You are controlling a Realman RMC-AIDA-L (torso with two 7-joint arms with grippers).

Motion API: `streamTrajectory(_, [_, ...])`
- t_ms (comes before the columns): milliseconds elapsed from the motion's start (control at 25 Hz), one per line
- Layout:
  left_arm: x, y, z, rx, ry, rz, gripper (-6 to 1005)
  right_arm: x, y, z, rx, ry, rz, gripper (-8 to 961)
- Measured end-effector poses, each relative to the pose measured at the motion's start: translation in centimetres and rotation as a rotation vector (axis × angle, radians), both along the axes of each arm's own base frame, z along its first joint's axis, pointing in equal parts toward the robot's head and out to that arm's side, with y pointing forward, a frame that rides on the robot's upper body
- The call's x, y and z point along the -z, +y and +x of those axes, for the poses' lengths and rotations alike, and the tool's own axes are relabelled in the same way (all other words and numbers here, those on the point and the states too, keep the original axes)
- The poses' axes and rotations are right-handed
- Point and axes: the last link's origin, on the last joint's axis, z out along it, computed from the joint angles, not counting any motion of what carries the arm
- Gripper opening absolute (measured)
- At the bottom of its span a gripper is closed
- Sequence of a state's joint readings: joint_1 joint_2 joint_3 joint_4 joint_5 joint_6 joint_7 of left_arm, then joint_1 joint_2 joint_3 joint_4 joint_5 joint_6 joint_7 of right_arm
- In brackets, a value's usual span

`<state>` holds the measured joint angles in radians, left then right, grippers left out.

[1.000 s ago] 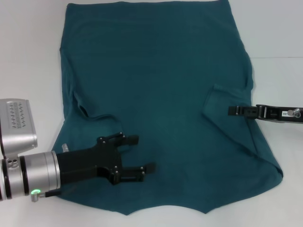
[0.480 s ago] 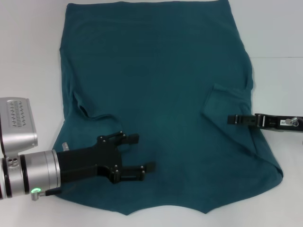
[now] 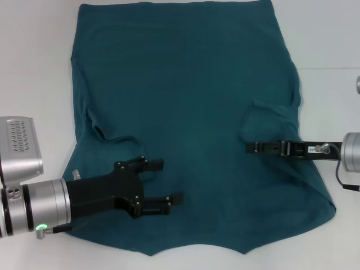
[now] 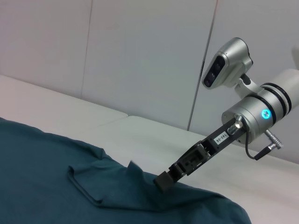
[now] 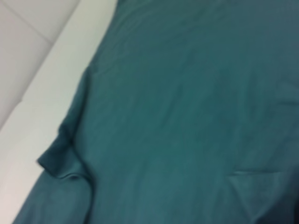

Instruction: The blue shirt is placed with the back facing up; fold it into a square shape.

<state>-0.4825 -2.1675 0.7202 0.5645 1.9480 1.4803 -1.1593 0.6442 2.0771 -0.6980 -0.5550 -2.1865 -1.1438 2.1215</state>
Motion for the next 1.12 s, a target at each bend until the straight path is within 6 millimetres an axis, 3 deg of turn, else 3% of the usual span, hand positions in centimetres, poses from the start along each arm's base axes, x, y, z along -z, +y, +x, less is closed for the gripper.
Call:
streamTrajectory(240, [0.0,0.0,-0.2,-0.01,0.005,0.007,920,1.2,0.0,-1.7,-0.041,0.036,-0.054,901])
streamTrajectory(640, [-0.3,0.2,-0.7,-0.047,0.007,0.026,920,0.9,0.0,-2.5,-0.092,0.091,-0.027,902])
streamTrajectory(1120, [-3.8,-1.2,-4.7,-0.252,-0.021,0.133,920,1.1,-1.2,-3.1,-0.282,0.165,0.047,904])
